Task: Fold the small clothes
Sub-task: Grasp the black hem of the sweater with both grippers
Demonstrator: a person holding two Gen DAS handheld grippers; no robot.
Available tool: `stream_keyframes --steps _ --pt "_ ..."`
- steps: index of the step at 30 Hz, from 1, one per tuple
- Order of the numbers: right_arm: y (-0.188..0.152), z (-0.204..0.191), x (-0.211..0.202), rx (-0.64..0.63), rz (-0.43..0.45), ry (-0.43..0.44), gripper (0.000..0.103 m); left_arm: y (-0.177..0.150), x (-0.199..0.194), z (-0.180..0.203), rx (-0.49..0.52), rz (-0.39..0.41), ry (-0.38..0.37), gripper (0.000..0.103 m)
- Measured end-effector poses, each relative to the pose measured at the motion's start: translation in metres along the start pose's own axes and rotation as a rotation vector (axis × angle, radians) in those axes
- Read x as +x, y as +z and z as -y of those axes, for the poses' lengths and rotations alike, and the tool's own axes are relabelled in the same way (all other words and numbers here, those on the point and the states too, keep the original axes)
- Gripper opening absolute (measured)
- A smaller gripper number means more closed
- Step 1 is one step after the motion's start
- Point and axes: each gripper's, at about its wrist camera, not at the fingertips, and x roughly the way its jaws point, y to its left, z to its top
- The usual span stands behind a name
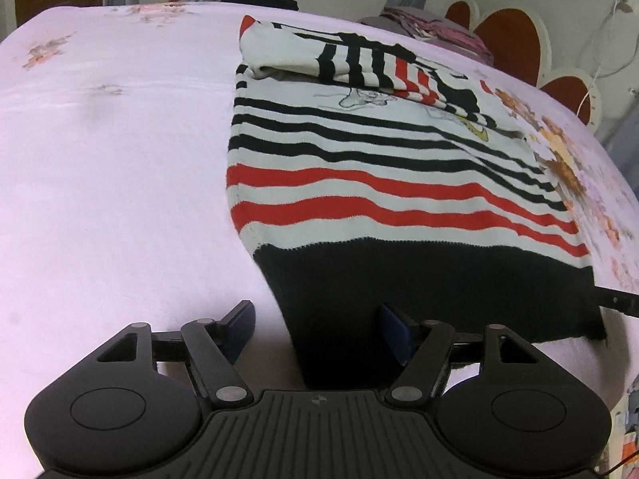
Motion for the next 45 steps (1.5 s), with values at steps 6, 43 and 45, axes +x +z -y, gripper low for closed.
stream_keyframes --steps 6,43,45 --pt "-0.003 0.013 0.017 0.063 -0.050 0.058 0.055 -0.001 0.004 0.009 0.018 -0.018 -0.012 0.076" --pt "0.020 0.010 0.019 0.123 -0.101 0.251 0.011 0.020 0.000 -0.012 -0.105 -0.011 -0.153 0.011" --pt "0.027 0.010 0.013 0.119 -0.073 0.259 0.011 0.026 -0.006 -0.009 -0.094 0.022 -0.159 0.011"
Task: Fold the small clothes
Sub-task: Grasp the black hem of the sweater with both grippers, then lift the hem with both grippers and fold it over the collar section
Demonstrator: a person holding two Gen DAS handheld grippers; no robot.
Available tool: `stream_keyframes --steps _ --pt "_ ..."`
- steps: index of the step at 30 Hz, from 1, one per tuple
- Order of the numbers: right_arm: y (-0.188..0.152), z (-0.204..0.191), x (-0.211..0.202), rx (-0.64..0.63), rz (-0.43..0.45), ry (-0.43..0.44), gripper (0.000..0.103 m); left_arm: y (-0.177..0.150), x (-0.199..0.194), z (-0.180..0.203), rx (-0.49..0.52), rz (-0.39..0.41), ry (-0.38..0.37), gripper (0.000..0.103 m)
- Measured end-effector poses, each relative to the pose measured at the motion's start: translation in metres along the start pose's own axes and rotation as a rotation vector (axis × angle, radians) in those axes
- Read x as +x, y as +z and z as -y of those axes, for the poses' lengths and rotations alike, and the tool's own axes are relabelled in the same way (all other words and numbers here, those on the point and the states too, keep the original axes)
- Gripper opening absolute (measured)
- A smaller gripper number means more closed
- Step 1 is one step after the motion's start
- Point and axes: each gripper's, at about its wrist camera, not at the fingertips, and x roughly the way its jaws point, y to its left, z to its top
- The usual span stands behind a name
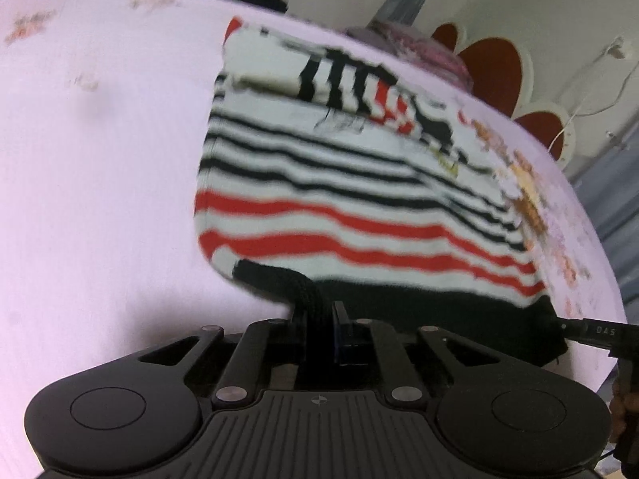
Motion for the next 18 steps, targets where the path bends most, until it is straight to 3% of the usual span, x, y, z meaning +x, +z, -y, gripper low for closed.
stream_keyframes --steps 8,18 --pt "0.036 -0.006 -0.019 -0.014 0.109 0.042 0.011 0.037 -0.014 0.016 0.028 0.126 -0.023 0.010" --pt "0.126 -0.008 -0.002 -0.046 0.233 0.087 0.011 0.116 0.009 0.025 -0.001 0.275 -0.005 0.009"
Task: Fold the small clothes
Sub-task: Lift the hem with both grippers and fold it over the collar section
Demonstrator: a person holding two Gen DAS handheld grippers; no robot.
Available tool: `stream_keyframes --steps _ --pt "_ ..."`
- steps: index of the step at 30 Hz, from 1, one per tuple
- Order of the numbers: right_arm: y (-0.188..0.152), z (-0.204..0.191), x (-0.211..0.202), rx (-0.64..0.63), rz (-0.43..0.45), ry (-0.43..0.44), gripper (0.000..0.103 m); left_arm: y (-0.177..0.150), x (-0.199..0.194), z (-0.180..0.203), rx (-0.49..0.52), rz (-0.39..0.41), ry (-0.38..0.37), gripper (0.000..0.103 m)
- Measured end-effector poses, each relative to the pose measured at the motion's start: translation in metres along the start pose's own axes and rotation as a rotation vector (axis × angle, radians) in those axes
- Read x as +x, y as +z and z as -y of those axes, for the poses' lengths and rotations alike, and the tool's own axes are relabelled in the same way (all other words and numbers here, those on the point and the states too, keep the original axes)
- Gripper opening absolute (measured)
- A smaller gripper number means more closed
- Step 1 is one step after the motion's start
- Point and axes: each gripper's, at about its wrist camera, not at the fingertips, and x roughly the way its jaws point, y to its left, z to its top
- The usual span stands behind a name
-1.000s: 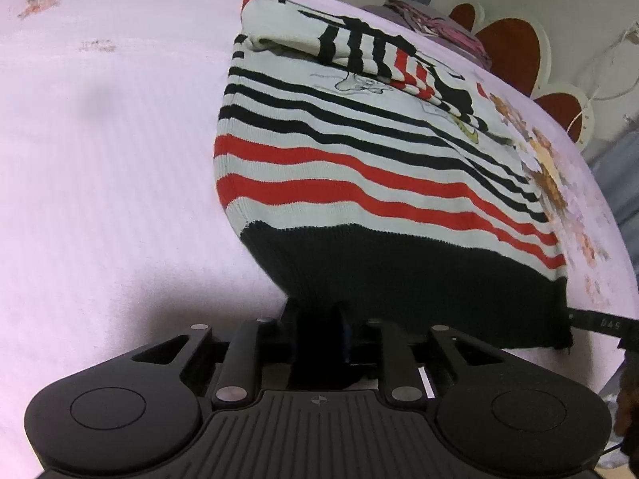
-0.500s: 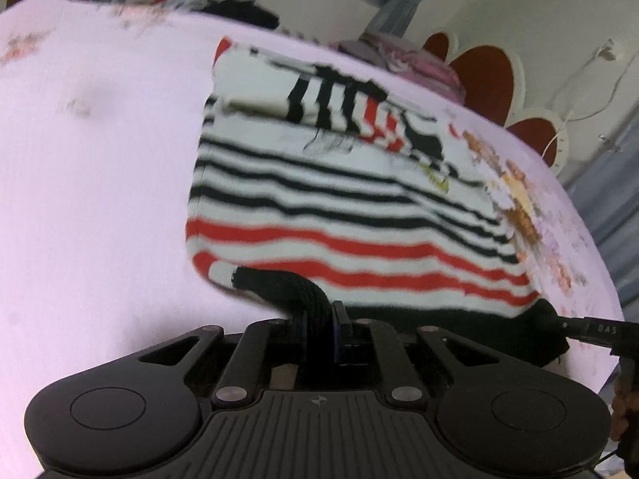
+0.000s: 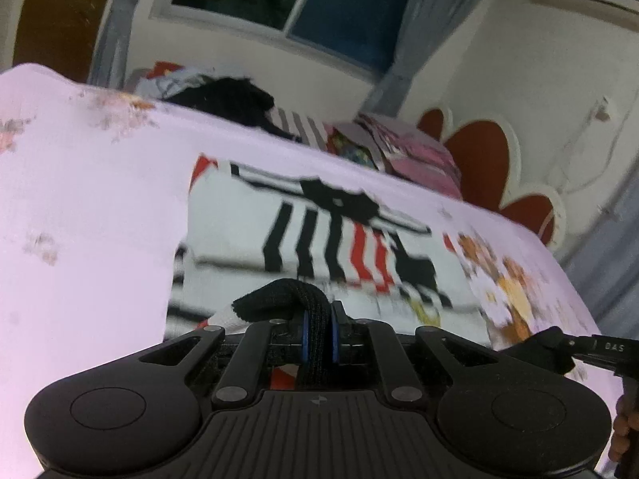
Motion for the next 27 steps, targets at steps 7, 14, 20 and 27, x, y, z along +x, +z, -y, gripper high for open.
stream_keyframes --steps 7,14,20,27 --pt "0.056 0.007 0.054 0.017 0.029 0.019 0.011 0.051 0.054 0.003 -0.038 0.043 0.036 0.009" --pt "0.104 0.019 0.115 0.069 0.024 0.047 0.011 0.097 0.124 0.003 -0.063 0.024 0.092 0.009" --pt "0.116 0.037 0.179 0.138 -0.067 0.036 0.011 0.108 0.186 -0.004 -0.049 -0.065 0.155 0.010" --pt "0.122 0.050 0.223 0.181 -0.117 0.019 0.011 0.113 0.226 -0.019 -0.108 -0.119 0.198 0.010"
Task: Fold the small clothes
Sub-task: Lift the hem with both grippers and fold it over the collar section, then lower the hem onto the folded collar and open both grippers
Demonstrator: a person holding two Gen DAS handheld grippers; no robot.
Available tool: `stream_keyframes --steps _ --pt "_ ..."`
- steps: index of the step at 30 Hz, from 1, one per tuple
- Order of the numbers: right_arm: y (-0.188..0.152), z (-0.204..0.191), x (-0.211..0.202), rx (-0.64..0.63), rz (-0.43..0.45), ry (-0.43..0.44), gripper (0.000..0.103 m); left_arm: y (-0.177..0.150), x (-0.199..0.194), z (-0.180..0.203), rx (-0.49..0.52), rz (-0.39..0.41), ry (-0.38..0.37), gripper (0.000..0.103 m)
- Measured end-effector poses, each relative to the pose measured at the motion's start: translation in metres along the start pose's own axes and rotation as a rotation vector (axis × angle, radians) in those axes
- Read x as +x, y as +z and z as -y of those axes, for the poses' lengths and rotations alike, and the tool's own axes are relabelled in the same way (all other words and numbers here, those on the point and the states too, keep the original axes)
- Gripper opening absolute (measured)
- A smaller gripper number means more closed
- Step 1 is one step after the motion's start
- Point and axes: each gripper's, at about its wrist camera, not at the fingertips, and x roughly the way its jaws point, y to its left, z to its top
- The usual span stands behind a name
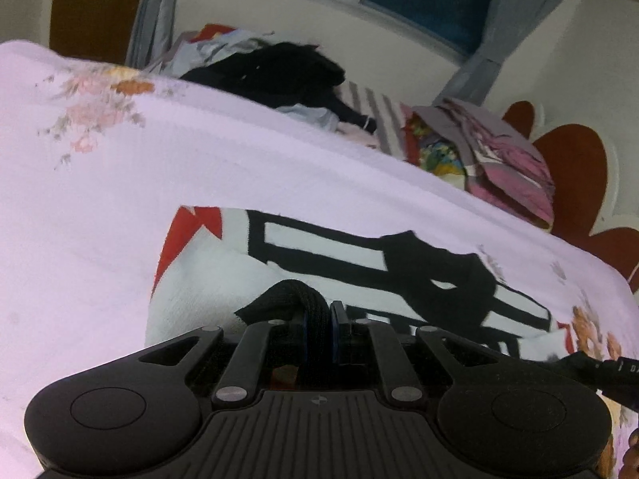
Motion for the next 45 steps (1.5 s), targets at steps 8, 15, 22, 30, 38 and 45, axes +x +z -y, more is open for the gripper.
stream_keyframes --steps 8,15,22,30,38,45 --pt "0.011 0.001 0.028 0.009 -0.009 -0.015 0.011 0.012 0.028 -0.002 -0.014 -0.023 0.010 0.010" --pt "0.017 0.005 0.035 0.016 -0.013 0.003 0.021 0.021 0.032 -0.014 -0.139 -0.051 -0.026 0.043" --pt "0.027 0.006 0.018 0.011 0.110 -0.002 0.079 0.032 0.007 -0.014 -0.056 0.083 -0.002 0.081" --pt "0.024 -0.002 0.034 -0.162 0.047 -0.076 0.068 0.011 0.024 -0.010 0.090 0.003 0.042 0.081" --pt "0.016 -0.020 0.057 -0.327 0.009 -0.147 0.021 -0.003 0.032 -0.001 0.175 0.033 0.153 0.039" --pt "0.017 -0.033 0.047 -0.370 0.073 -0.117 0.006 -0.002 0.026 0.001 0.209 0.077 0.146 0.005"
